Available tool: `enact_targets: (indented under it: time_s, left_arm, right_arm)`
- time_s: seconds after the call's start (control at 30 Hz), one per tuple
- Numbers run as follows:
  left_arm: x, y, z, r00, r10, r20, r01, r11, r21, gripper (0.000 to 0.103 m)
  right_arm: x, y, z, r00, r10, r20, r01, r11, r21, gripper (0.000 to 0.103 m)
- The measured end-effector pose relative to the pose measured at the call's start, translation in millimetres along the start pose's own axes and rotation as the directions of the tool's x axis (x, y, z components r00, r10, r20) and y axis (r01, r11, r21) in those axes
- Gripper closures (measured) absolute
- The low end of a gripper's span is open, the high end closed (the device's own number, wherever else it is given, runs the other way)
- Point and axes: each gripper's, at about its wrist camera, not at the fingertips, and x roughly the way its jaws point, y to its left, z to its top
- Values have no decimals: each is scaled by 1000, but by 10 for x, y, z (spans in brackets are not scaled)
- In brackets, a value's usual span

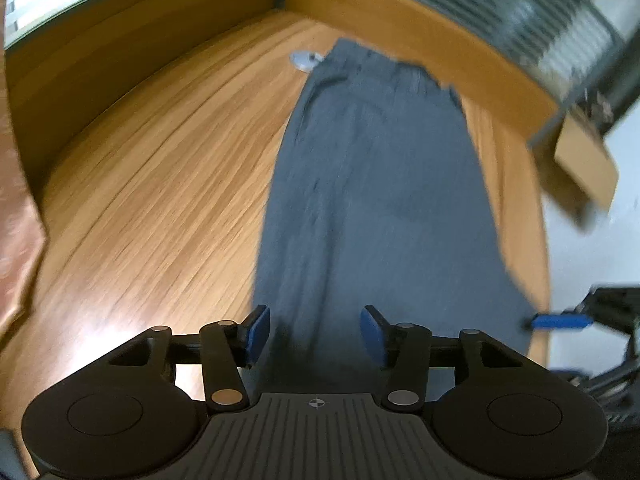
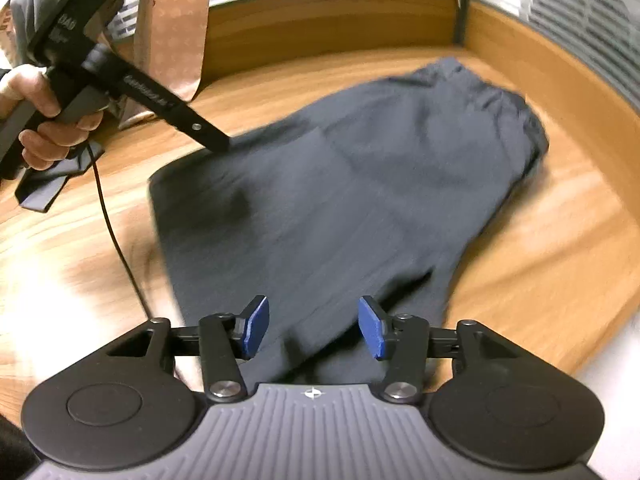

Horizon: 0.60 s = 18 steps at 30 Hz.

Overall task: Fold clothes
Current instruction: 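Lay the lifted legs over the trousers and open both grippers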

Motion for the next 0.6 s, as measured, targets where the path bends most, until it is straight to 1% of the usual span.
enact_targets:
  time_s: [0.07,0.1,0.17,0.2,0.27,0.33,0.4,0.6]
  left_arm:
    - [7,15,-144,999,33,-11,-33,999,28,49]
    - [23,20,-204,999,29,-13,-29,999,19,49]
    - [55,17,-310,1000,10,-12,-10,1000,1,51]
    - [70,-10,-364,1000,9,-8,-9,1000,6,51]
    - [96,-90,-452,999,48,-4,-47,998,34,55]
    - [88,-161,-538,997,74,14,-74,996,41,55]
    - [61,-205,-612,996,83,27,-83,997,6,55]
    - [77,-453,-740,997,74,37,-70,992,-105,56]
  right_arm:
    - [50,131,-125,1000,-3,-24,3,1000,3,40]
    - [78,190,-177,1000,-9,-26,9,1000,-2,40]
    - [112,319,-288,999,-28,-27,28,999,-21,35]
    - [137,364,-320,999,-38,-26,37,999,-28,35]
    - [194,431,-361,998,-61,-27,60,997,-50,36]
    - [214,473,-405,995,-94,-15,91,990,-105,39]
    - [224,499,-452,993,-119,4,118,979,-167,39]
    - [187,154,-392,994,-105,-19,97,964,-247,39]
